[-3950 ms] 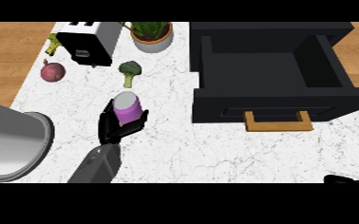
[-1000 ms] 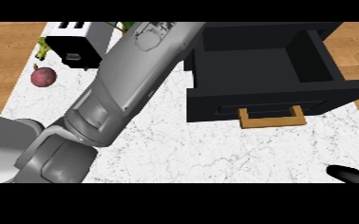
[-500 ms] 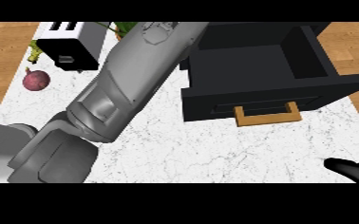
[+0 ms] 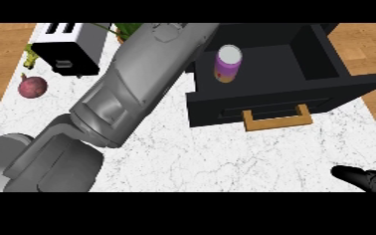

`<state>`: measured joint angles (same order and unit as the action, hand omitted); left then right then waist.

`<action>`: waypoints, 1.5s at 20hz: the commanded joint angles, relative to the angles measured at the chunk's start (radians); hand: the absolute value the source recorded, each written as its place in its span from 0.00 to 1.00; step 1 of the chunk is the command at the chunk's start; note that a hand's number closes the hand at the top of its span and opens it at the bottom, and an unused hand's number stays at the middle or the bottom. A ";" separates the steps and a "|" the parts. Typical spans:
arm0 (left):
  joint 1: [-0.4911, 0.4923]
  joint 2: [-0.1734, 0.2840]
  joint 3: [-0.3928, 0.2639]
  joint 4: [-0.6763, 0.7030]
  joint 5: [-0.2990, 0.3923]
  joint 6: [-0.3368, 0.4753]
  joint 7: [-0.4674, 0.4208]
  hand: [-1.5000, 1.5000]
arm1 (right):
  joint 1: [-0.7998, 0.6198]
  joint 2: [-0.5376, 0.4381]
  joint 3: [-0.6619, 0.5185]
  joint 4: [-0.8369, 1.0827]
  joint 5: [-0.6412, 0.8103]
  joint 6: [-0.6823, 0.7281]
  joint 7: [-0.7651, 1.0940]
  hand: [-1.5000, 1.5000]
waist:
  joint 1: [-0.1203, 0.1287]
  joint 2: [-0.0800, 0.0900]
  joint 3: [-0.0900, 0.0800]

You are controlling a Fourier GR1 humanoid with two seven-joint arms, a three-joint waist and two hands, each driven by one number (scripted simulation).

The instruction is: Pick up the can, place it into the drawer and close the drawer

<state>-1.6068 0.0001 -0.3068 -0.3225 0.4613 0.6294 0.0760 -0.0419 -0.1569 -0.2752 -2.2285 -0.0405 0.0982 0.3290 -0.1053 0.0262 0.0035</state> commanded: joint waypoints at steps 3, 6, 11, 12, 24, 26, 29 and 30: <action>0.010 0.000 0.001 0.006 0.060 0.022 -0.038 0.00 | -0.079 -0.065 0.026 0.037 0.089 0.021 -0.048 0.00 | 0.002 0.008 0.000; -0.010 0.000 0.030 0.043 0.063 0.005 -0.071 0.00 | -0.040 -0.091 0.052 -0.001 0.154 0.047 -0.076 0.00 | 0.008 0.006 -0.001; -0.030 0.000 0.036 0.010 0.128 0.014 -0.056 0.00 | -0.126 -0.136 0.143 0.124 0.337 0.038 -0.131 0.00 | 0.025 0.005 -0.001; -0.035 0.000 0.044 0.022 0.133 0.022 -0.059 0.00 | -0.137 -0.144 0.181 0.095 0.396 0.031 -0.114 0.00 | 0.020 0.007 -0.002; -0.028 0.000 -0.006 0.023 0.120 0.025 -0.084 0.00 | -0.346 -0.129 0.379 0.555 0.786 -0.116 -0.250 0.00 | 0.087 -0.007 -0.001; -0.042 0.000 0.006 0.041 0.115 0.010 -0.084 0.00 | -0.370 -0.148 0.386 0.634 0.831 -0.130 -0.281 0.00 | 0.090 -0.004 -0.001; -0.029 0.039 0.036 0.051 0.112 -0.053 -0.077 0.00 | -0.357 -0.151 0.388 0.755 0.894 -0.189 -0.322 0.00 | 0.106 -0.009 -0.002; -0.041 0.000 0.032 0.031 0.115 -0.010 -0.067 0.00 | -0.423 -0.120 0.407 0.786 0.923 -0.212 -0.309 0.00 | 0.104 -0.013 -0.002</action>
<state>-1.6486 0.0102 -0.2791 -0.2782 0.5761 0.6188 -0.0020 -0.3933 -0.2969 0.1050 -1.5873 0.7941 -0.0506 0.0477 -0.0110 0.0183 0.0016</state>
